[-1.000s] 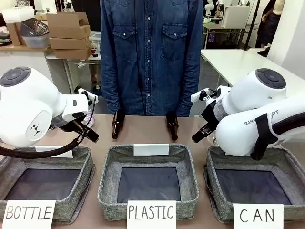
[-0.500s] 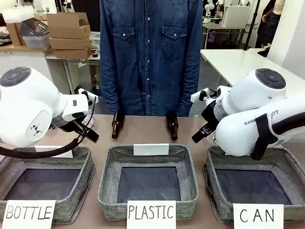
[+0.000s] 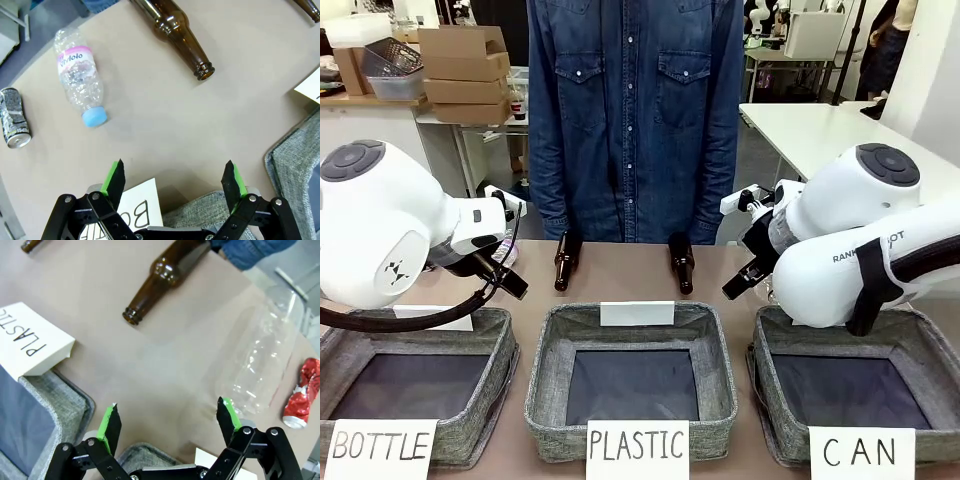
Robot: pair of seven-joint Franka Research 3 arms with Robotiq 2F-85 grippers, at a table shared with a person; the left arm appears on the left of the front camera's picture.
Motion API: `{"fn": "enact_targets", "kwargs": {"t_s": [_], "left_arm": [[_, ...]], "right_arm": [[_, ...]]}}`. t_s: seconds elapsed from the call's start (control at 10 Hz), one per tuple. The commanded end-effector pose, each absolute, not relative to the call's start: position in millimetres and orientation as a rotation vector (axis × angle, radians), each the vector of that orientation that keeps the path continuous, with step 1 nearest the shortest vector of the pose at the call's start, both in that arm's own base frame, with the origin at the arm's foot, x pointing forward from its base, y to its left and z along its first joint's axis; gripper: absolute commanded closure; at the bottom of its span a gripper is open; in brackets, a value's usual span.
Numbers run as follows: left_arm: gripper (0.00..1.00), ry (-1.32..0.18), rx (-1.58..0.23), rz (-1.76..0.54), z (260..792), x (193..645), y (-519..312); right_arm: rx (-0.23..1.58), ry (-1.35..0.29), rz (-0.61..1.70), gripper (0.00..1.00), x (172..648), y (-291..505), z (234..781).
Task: Sort the can waste into the basket.
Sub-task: Pick up the can waste from the table and place it in the right Fabric basket.
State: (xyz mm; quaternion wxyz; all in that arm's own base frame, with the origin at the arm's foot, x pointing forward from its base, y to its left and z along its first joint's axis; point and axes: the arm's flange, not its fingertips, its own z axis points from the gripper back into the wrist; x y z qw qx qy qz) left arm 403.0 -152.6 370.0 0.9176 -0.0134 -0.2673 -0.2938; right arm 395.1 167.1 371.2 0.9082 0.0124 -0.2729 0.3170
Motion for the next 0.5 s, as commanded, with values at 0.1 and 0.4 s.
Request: {"fn": "enact_targets", "kwargs": {"t_s": [0.1,0.4], "left_arm": [[0.00,-0.459,-0.002,-0.680,406.6,397.8,-155.0],[0.00,-0.367,-0.052,-0.599,538.2,358.4,-130.2]], "right_arm": [[0.091,-0.514,0.693,0.00,390.8,158.5,398.5],[0.120,-0.524,0.561,0.00,333.5,101.7,517.3]]}}
